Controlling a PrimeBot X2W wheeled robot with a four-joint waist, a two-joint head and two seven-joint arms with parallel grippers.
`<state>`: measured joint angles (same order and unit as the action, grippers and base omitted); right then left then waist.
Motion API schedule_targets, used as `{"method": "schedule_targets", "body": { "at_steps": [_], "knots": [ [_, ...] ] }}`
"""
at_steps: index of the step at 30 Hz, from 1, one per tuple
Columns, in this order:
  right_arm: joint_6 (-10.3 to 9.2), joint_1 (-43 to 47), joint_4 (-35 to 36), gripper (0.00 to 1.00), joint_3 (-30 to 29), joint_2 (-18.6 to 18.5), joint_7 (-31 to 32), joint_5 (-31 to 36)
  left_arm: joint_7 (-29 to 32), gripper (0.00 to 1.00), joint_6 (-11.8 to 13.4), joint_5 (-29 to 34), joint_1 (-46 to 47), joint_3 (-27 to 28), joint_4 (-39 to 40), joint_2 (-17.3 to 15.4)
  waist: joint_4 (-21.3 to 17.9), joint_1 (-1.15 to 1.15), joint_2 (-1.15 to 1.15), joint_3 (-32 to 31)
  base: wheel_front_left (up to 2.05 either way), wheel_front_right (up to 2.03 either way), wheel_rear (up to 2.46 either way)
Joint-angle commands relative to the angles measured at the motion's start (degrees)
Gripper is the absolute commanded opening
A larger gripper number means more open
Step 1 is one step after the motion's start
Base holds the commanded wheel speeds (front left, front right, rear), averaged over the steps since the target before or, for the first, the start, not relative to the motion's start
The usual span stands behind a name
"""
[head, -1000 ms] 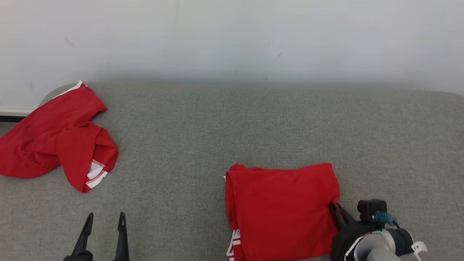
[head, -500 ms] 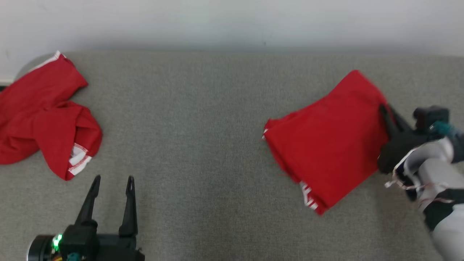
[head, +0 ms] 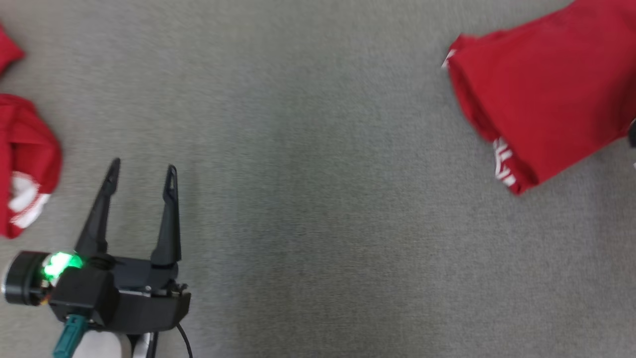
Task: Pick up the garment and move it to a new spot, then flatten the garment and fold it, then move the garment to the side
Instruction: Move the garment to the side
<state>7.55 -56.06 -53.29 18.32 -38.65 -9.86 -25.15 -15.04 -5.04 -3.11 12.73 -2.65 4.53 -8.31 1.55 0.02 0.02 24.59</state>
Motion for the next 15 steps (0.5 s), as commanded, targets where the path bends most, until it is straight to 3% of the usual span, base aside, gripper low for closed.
{"method": "schedule_targets", "body": {
  "at_steps": [1, 15],
  "knots": [
    [-0.14, -1.49, -0.24, 0.0, -0.06, -0.83, -0.15, -0.38, -0.2, 1.0, 0.0, 0.44, 1.14, 0.33, 0.92, -0.66, -5.07, -0.02, -0.02, 5.93, 0.0, 0.0, 0.0],
    [-0.14, -11.51, -3.53, 0.0, 0.01, -4.52, -0.99, 1.6, 0.13, 1.0, 0.94, 2.51, 1.96, 2.11, 9.37, -4.6, -10.92, -0.02, -0.02, 14.31, 0.0, 0.0, 0.0]
  ]
}}
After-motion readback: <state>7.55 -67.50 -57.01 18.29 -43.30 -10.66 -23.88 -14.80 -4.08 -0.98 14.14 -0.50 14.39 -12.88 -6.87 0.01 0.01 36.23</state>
